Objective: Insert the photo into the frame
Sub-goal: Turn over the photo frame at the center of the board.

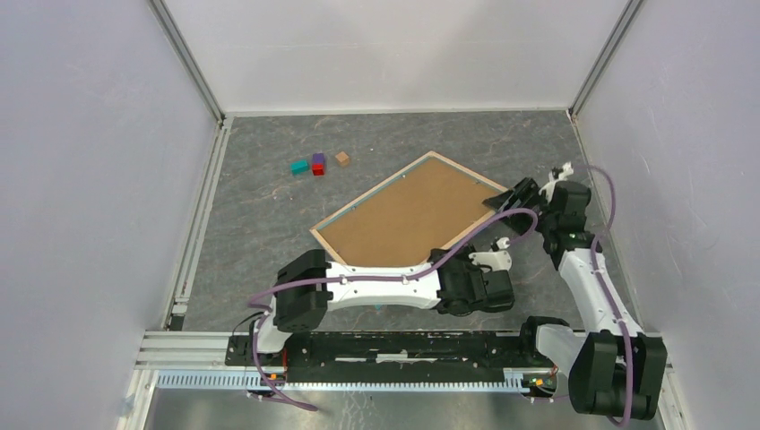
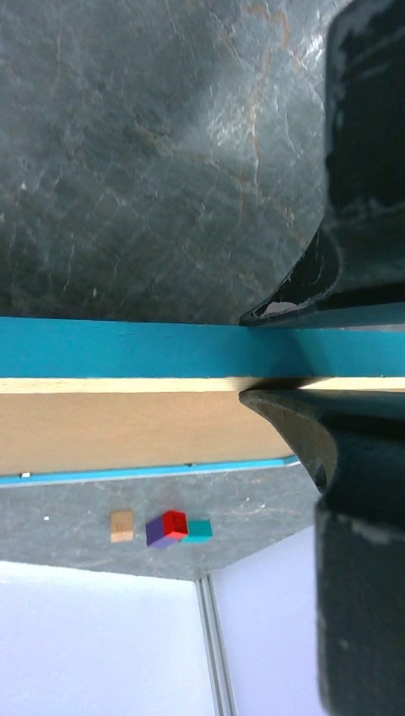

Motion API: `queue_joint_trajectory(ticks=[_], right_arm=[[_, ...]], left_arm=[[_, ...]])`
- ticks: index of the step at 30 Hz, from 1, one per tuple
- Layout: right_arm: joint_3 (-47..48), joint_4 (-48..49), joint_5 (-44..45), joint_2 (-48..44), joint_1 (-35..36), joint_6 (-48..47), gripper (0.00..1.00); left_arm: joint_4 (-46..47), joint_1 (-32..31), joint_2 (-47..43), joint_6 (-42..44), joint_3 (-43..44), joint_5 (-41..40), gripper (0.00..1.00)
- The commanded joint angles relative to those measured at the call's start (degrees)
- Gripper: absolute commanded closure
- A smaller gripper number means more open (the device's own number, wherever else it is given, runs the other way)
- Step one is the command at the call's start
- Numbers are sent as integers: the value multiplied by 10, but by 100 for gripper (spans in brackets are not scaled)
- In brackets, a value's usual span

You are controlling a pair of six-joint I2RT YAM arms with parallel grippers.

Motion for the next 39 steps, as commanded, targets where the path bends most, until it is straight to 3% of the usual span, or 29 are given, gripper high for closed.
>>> queue_joint_trajectory(ticks=[1, 4, 9, 15, 20, 29, 34, 39], right_arm=[[122, -35, 61, -27, -2, -185, 22], [206, -104, 106, -30, -2, -269, 11], [331, -185, 196, -56, -2, -322, 9], [433, -231, 221, -79, -1, -328, 9], [416, -217, 208, -101, -1, -319, 9], [349, -192, 174, -114, -1, -302, 9], [340, -196, 168, -111, -1, -306, 9], [326, -195, 161, -112, -1, -307, 9]], left_arm=[[-21, 13, -76, 76, 51, -93, 93], [-22, 18, -91, 98, 75, -109, 98], [-23, 36, -133, 132, 136, -74, 98], [-72, 111, -172, 92, 227, 82, 98], [-95, 215, -201, 25, 228, 252, 98], [-9, 446, -305, -91, 57, 521, 98], [123, 596, -370, -203, -99, 701, 98], [255, 673, -398, -315, -241, 815, 98]])
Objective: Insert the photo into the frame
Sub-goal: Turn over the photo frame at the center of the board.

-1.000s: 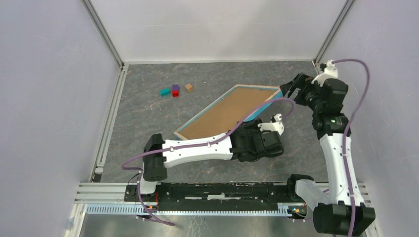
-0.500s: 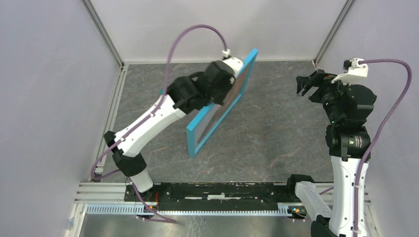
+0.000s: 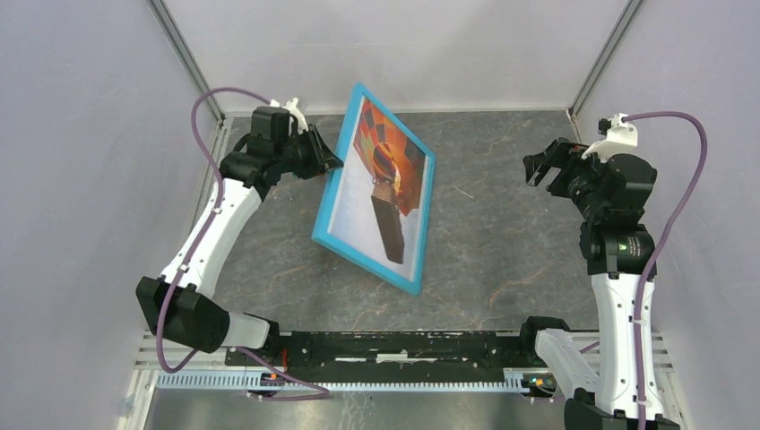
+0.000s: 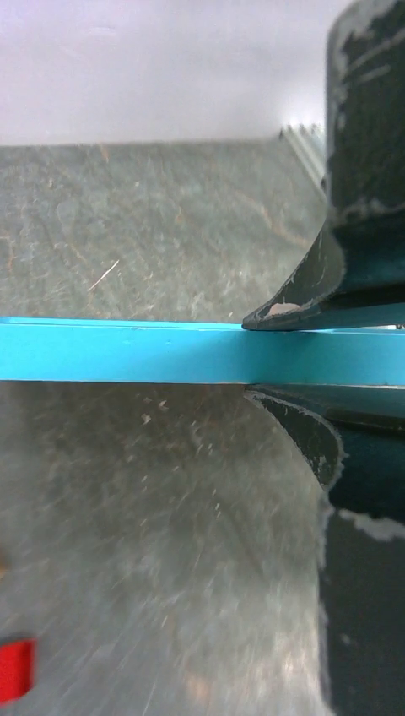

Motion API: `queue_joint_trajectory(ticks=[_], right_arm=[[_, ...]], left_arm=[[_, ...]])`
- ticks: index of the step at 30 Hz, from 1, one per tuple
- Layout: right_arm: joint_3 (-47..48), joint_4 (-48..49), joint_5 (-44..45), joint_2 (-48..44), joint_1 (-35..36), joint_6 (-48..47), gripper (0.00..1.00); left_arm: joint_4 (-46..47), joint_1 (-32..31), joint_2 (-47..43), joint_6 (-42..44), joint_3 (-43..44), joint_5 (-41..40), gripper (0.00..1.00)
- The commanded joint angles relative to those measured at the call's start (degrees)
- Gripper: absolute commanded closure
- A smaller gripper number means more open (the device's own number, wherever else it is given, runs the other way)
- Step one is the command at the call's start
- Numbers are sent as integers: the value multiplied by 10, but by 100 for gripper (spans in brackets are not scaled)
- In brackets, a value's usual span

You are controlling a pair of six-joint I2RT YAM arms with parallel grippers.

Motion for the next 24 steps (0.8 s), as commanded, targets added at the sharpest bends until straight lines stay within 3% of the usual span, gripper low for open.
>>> queue_joint_trajectory(ticks=[1, 8, 14, 19, 24], right_arm=[[-13, 15, -12, -6, -1, -2, 9], [-37, 22, -27, -3, -1, 1, 9], [-55, 30, -35, -5, -1, 8, 9], [-55, 29, -44, -1, -1, 13, 9], [-50, 21, -43, -4, -1, 9, 9]], left_arm=[[159, 30, -16, -156, -109, 170, 98], [295, 32, -13, -236, -242, 205, 98], [377, 4, 20, -261, -300, 206, 98], [467, -76, 95, -279, -295, 189, 98], [527, -157, 218, -306, -227, 182, 98]])
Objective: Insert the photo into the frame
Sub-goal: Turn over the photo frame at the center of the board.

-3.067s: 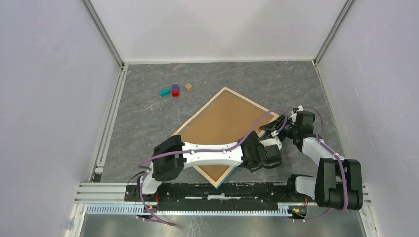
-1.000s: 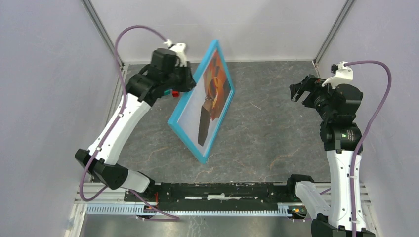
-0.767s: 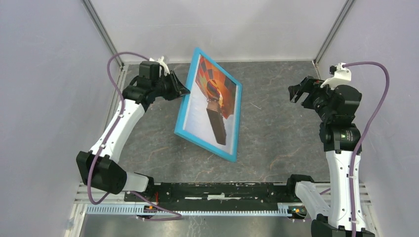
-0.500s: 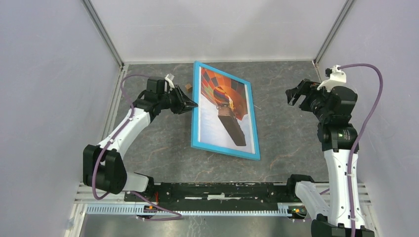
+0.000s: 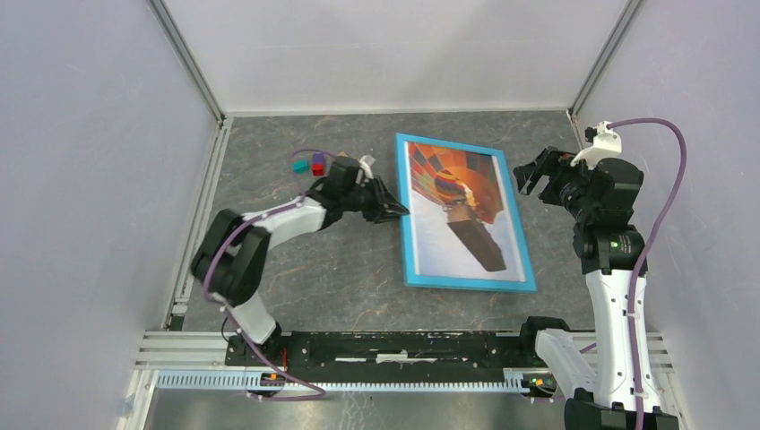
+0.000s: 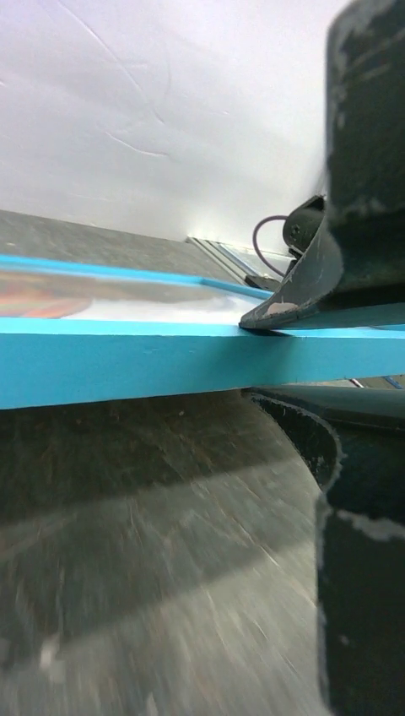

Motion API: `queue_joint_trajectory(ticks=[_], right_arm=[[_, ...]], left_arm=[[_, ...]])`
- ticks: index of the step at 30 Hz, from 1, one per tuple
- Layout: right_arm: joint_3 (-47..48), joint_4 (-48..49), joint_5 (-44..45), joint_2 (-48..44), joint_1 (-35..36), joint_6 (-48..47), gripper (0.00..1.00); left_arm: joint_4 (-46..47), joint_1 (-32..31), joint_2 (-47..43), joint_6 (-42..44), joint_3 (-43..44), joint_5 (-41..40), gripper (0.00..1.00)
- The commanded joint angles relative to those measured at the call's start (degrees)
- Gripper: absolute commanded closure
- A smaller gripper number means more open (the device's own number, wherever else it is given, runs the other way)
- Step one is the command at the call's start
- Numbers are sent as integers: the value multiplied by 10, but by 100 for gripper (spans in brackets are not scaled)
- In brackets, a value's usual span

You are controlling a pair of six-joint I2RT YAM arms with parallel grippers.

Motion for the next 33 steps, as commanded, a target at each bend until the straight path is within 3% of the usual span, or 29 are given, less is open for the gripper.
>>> queue_joint_trajectory(ticks=[1, 11, 17, 22, 23, 25, 27, 29, 31, 33], right_arm=[[5, 14, -4, -4, -1, 0, 10], [7, -7, 1, -13, 0, -6, 9], [6, -14, -1, -17, -1, -9, 9], [7, -18, -11, -22, -1, -21, 9], [7, -19, -19, -21, -1, -30, 8], [6, -17, -40, -21, -1, -42, 7], [7, -19, -72, -14, -1, -59, 5], [18, -33, -104, 1, 1, -85, 2], [29, -46, -104, 10, 20, -112, 2], [45, -58, -94, 15, 49, -140, 2]], left_arm=[[115, -76, 102, -50, 74, 9, 98], [258, -193, 268, -198, 165, -84, 98], [199, -232, 347, -190, 282, -68, 98], [123, -233, 338, -157, 292, -94, 96], [105, -231, 329, -145, 288, -102, 92], [64, -226, 312, -126, 283, -110, 74], [32, -219, 290, -112, 270, -116, 50], [12, -211, 256, -91, 245, -122, 14], [-7, -202, 210, -59, 217, -134, 7], [-45, -191, 151, -14, 195, -157, 5]])
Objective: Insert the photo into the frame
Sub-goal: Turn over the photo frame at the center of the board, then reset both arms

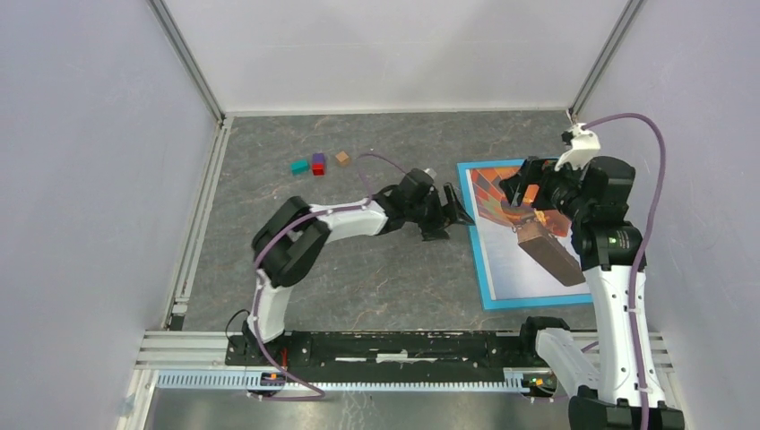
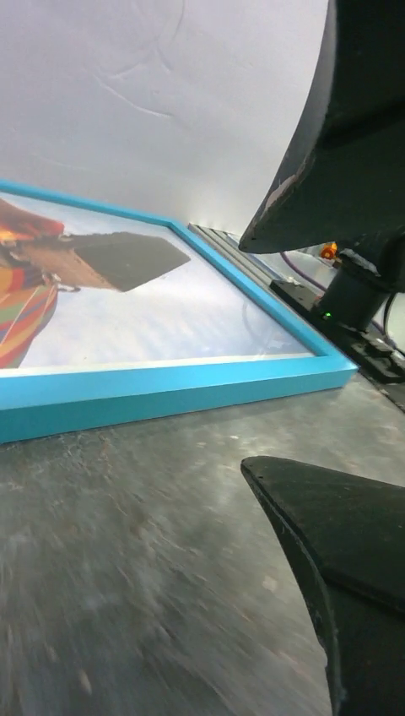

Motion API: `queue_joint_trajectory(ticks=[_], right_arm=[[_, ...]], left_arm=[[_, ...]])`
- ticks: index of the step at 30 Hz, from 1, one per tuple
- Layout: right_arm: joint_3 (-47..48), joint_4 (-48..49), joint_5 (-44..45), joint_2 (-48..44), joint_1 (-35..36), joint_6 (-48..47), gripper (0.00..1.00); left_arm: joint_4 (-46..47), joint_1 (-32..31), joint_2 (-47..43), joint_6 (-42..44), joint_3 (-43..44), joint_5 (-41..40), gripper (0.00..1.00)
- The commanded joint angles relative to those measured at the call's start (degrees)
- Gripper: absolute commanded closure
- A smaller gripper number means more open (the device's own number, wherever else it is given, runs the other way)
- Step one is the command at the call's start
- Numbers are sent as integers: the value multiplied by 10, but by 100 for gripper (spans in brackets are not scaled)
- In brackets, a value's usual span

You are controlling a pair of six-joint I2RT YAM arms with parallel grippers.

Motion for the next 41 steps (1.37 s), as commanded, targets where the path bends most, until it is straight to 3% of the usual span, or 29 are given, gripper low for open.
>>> queue_joint_trajectory(ticks=[1, 6, 11, 20, 32, 41], right_arm=[[52, -36, -18, 17, 60, -84, 2], [72, -51, -38, 2, 122, -140, 2], [62, -38, -34, -45, 128, -160, 2], [69, -28, 12, -111, 130, -166, 2], [37, 24, 45, -188, 130, -154, 2], [-7, 118, 67, -236, 129, -129, 2]], left_arm=[[-102, 26, -153, 129, -43, -61, 5], [-203, 43, -331, 274, -58, -113, 3], [-348, 44, -478, 401, 13, -223, 1], [-436, 43, -653, 470, 100, -344, 0], [-439, 43, -745, 521, 127, -432, 0], [-455, 43, -745, 533, 131, -423, 0]])
